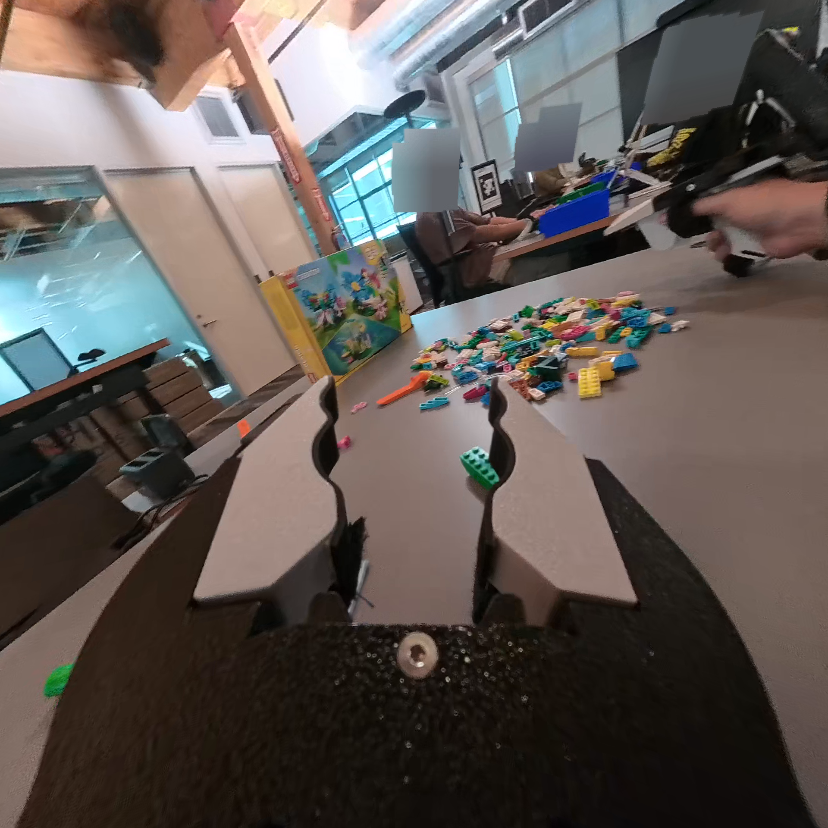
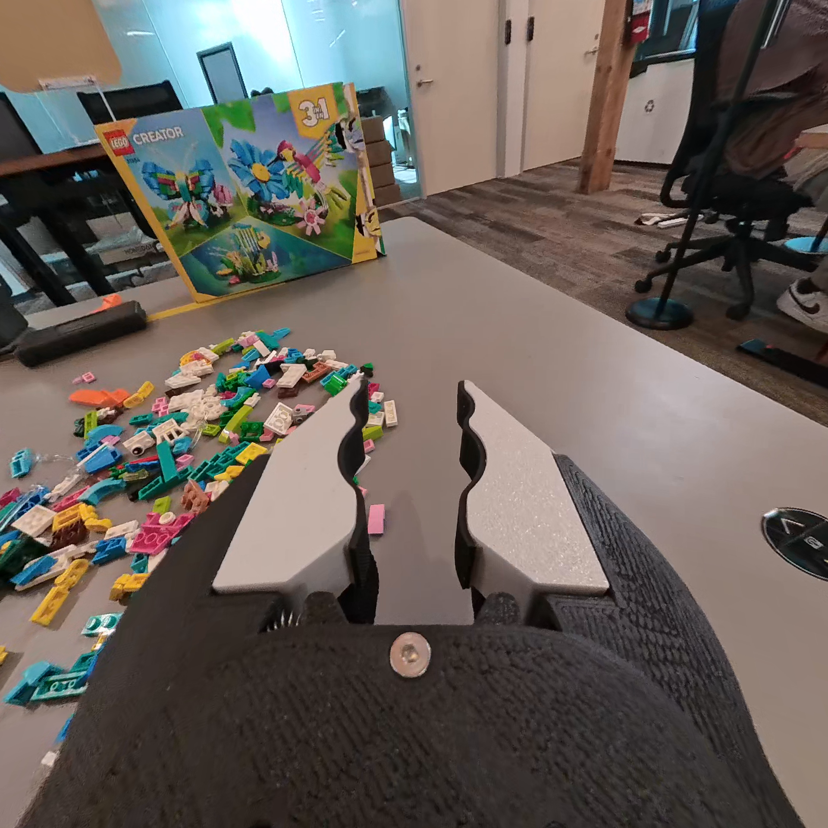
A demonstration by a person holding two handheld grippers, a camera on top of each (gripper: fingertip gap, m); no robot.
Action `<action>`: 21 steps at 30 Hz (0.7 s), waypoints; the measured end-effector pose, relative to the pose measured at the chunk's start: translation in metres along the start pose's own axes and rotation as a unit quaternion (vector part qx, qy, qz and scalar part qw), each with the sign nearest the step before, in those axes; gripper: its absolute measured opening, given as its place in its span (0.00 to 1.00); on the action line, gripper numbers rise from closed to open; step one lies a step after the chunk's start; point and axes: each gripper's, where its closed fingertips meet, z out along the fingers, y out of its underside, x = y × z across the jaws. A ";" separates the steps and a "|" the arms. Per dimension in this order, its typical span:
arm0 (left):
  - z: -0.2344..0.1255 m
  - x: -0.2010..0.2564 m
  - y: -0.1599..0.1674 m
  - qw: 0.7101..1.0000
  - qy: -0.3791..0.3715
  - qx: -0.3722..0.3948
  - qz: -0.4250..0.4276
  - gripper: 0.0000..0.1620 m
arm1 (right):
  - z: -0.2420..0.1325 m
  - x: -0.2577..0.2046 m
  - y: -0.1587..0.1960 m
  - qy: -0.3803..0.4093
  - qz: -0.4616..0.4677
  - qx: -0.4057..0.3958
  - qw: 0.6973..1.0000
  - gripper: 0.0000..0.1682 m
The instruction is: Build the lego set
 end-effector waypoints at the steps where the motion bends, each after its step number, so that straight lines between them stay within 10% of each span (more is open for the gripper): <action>1: 0.000 0.004 -0.001 1.000 0.007 0.002 0.005 0.40 | 0.001 0.000 0.001 0.000 -0.001 -0.003 1.000 0.23; 21: 0.000 0.004 -0.003 1.000 0.006 0.009 0.014 0.32 | 0.006 -0.014 0.009 0.009 -0.081 -0.033 0.996 0.24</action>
